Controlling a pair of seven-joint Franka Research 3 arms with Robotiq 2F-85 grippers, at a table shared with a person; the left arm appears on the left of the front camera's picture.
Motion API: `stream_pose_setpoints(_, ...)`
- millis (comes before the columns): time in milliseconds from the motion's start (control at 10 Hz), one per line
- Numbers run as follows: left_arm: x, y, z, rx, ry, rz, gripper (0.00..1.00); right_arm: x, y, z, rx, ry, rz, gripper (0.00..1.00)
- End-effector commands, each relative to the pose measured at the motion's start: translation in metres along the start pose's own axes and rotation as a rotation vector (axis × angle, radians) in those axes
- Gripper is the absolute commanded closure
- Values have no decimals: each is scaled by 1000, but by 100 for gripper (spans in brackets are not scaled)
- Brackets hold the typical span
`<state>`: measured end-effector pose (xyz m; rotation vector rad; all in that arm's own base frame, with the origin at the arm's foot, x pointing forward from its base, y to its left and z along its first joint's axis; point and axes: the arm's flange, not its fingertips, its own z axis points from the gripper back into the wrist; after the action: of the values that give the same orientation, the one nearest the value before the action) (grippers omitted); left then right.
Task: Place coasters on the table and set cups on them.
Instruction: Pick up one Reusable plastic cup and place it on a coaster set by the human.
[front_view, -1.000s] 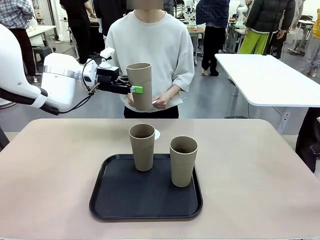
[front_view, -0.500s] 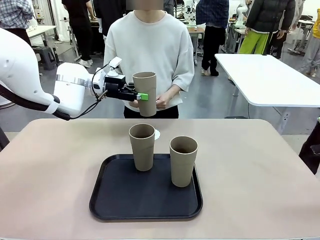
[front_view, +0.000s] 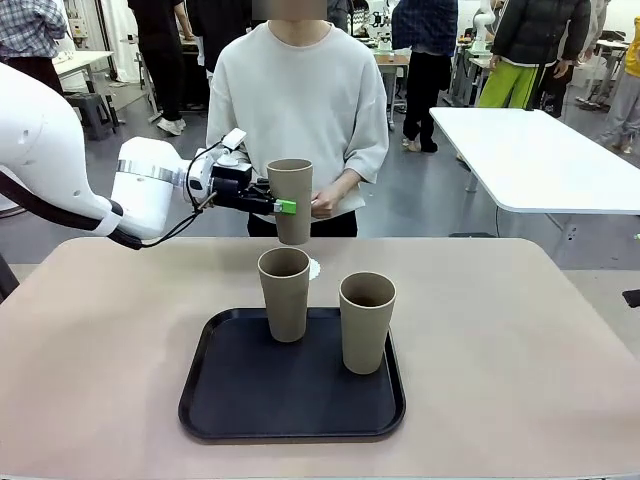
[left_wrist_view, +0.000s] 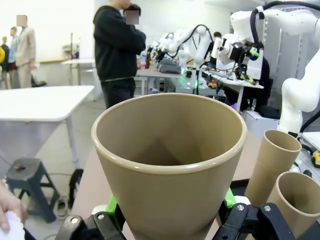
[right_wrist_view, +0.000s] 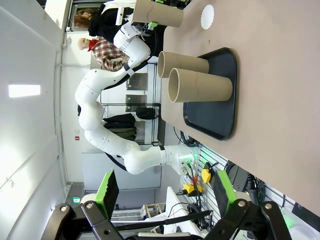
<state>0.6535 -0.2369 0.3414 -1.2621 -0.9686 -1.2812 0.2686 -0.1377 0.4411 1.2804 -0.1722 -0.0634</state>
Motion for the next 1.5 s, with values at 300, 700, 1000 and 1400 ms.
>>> stream_pose_setpoints(300,0,0,0,0,0,0,13,1,0,0,8,-4,0,0)
stream_pose_setpoints(700,0,0,0,0,0,0,13,1,0,0,8,-4,0,0)
stream_pose_setpoints(1000,0,0,0,0,0,0,13,1,0,0,8,-4,0,0)
stream_pose_setpoints(1400,0,0,0,0,0,0,13,1,0,0,8,-4,0,0)
